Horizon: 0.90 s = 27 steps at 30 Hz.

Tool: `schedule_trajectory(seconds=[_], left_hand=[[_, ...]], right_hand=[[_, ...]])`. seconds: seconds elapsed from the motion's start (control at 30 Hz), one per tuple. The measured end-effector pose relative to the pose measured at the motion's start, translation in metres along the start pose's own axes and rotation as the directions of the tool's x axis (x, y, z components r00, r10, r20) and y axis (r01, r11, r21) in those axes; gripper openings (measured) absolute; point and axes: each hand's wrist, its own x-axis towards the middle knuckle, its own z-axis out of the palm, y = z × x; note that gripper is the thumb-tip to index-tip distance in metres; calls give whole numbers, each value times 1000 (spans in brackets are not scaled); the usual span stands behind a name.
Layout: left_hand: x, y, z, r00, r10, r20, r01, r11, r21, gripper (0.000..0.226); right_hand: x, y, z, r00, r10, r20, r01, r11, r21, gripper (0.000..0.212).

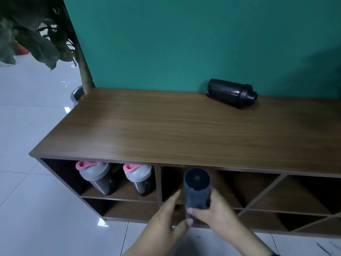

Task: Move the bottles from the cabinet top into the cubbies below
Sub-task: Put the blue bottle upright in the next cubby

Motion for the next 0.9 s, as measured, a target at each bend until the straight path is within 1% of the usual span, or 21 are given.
schedule_trajectory(seconds=[0.03, 0.07, 0.1, 0.17, 0.3, 0.33, 0.47, 0.63, 0.77, 0.83, 0.9], left_hand=[[7, -2, 1, 1000, -21, 4, 21, 1000, -13, 77], [14, -1, 1, 1000, -24, 5, 24, 999, -44, 76], [20, -1, 0, 1000, -26, 16, 27, 998, -64, 78], [32, -3, 1, 998, -60, 9, 61, 991, -119, 80], [51, -15, 7, 994, -109, 17, 110, 963, -245, 87], [55, -17, 7, 994, -113, 11, 111, 959, -261, 86], [69, -22, 9, 988, -148, -40, 133, 958, -253, 73], [81, -31, 11, 981, -179, -73, 159, 961, -227, 68], [87, -40, 14, 979, -196, -62, 170, 941, -292, 75], [88, -40, 14, 978, -199, -70, 170, 939, -300, 75], [86, -35, 15, 974, -209, -85, 177, 943, -281, 73]], right_hand=[[15, 6, 3, 999, -20, 27, 21, 999, -29, 60], [21, 2, 6, 999, -29, 17, 29, 999, -17, 59], [26, 3, 10, 997, -59, 40, 61, 997, -51, 60], [42, 15, 16, 999, -47, 10, 47, 998, -40, 64], [66, 24, 26, 999, -47, 9, 47, 999, -12, 75], [70, 25, 28, 999, -40, 9, 40, 999, -24, 77], [87, 29, 35, 1000, -29, -9, 29, 999, 46, 77], [106, 39, 45, 999, 14, -28, -14, 1000, 26, 62], [110, 43, 46, 1000, 26, -8, -25, 998, 56, 53], [109, 44, 47, 999, 22, 34, -24, 997, 68, 54], [107, 46, 47, 998, 45, 54, -48, 997, 61, 65]])
